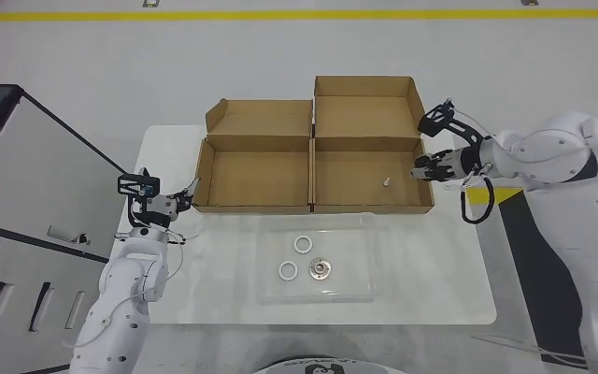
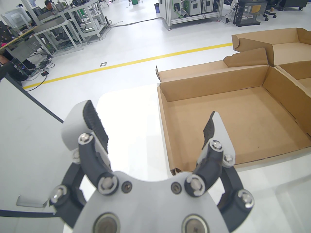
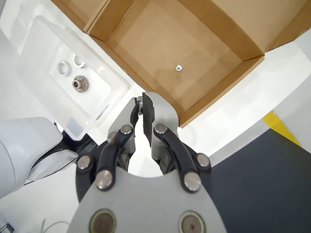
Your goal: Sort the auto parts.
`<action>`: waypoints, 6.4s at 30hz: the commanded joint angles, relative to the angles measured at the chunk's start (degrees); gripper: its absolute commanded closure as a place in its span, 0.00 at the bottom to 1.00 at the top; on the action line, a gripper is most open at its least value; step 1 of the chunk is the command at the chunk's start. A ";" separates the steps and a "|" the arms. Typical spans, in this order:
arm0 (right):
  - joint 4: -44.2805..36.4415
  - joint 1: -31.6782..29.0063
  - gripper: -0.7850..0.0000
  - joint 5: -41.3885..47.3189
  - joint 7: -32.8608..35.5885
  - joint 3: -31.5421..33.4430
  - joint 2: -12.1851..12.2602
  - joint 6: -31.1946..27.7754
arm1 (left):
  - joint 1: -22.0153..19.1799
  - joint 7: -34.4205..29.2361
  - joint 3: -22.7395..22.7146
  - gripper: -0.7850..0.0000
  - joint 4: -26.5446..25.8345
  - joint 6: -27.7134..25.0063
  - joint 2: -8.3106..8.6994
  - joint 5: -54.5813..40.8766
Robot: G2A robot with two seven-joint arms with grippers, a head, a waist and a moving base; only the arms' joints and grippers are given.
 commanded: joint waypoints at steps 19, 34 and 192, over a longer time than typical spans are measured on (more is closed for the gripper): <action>22.18 26.62 1.00 -7.37 -5.47 -32.78 -11.51 -4.07 | 0.00 0.00 0.00 0.00 0.00 0.00 0.00 0.00; 32.98 30.89 1.00 -7.92 -6.35 -43.48 -18.72 -3.70 | 0.00 0.00 0.00 0.00 0.00 0.00 0.00 0.00; 0.40 -21.92 0.00 55.99 -0.91 27.80 -2.84 -7.38 | 0.00 0.00 0.00 0.00 0.00 0.00 0.00 0.00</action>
